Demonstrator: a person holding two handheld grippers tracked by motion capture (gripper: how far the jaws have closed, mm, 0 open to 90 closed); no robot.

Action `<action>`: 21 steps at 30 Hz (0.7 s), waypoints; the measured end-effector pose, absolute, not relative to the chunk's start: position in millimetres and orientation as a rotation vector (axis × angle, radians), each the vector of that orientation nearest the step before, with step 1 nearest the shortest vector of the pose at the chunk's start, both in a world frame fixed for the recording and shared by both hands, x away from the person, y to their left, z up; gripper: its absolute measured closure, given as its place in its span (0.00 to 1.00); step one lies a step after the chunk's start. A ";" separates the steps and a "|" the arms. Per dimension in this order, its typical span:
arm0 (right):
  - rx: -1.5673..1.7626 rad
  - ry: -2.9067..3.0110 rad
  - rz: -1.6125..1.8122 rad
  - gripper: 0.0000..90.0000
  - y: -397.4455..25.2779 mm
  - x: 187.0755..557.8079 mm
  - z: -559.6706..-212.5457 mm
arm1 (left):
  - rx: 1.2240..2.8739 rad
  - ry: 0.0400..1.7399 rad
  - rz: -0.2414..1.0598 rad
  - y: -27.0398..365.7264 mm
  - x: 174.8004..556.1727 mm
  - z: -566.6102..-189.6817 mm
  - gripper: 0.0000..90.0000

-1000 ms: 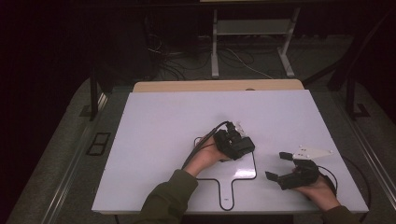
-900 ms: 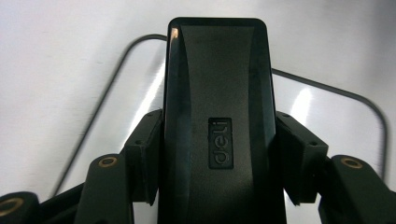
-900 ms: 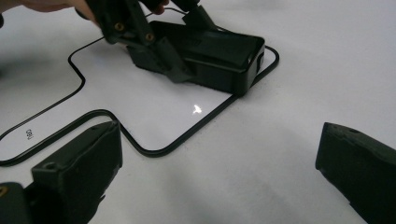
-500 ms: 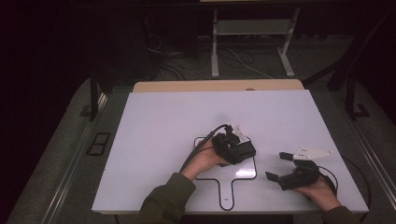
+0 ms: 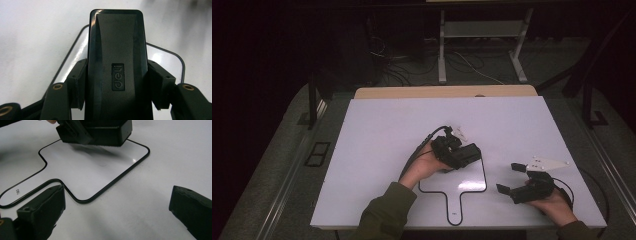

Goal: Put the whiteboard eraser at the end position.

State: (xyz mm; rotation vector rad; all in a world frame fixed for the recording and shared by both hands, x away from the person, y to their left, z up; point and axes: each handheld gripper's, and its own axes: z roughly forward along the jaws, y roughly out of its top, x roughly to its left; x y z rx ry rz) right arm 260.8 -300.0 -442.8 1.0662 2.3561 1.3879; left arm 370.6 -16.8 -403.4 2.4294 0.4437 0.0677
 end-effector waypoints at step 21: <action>1.090 2.348 1.399 0.00 -299.6 262.1 -443.2 | 2.390 0.565 0.144 23.0 409.0 -381.4 0.44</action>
